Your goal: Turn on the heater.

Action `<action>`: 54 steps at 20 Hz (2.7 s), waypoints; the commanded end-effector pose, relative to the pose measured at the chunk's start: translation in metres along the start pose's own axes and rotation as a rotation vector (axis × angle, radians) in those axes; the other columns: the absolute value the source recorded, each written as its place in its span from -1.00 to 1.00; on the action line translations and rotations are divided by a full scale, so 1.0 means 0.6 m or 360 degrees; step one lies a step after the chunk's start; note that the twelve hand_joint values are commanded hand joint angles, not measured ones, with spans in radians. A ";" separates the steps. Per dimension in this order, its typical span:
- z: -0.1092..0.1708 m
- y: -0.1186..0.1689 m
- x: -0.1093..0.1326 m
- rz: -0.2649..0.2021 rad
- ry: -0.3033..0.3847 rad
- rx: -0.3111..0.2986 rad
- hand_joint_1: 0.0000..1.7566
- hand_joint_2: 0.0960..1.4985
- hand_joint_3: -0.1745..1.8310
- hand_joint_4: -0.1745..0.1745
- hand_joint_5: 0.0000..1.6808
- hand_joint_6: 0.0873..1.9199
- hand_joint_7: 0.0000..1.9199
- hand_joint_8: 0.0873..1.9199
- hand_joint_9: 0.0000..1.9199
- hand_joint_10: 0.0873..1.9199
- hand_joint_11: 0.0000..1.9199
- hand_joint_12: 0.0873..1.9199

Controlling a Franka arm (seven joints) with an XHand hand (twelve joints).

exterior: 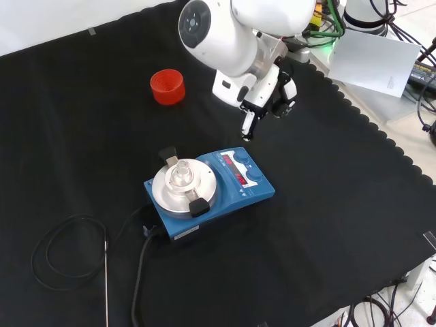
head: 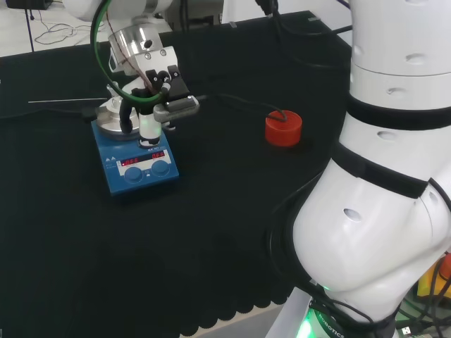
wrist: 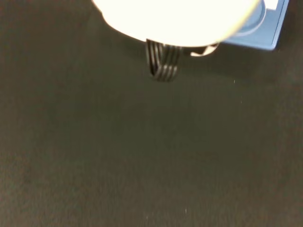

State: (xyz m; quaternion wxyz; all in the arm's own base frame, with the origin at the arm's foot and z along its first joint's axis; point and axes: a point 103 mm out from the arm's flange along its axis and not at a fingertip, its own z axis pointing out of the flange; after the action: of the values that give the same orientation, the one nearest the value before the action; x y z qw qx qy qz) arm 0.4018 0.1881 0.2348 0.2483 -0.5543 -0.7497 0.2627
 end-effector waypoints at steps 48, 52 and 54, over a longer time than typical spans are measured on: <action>0.075 0.085 0.017 -0.0009 -0.0094 0.0361 0.61 -0.47 0.45 -0.20 -0.62 -0.90 0.63 0.64 0.72 0.44 0.38 0.39; 0.074 0.086 0.010 -0.0005 -0.0091 0.0371 0.61 -0.47 0.45 -0.20 -0.61 -0.91 0.63 0.64 0.72 0.44 0.39 0.39; 0.072 0.085 0.008 -0.0002 -0.0092 0.0371 0.61 -0.48 0.45 -0.21 -0.61 -0.91 0.63 0.64 0.72 0.44 0.39 0.39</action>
State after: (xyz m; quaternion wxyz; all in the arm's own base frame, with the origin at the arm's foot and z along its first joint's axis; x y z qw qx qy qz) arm 0.4069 0.2022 0.1681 0.2897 -0.5129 -0.7221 0.3628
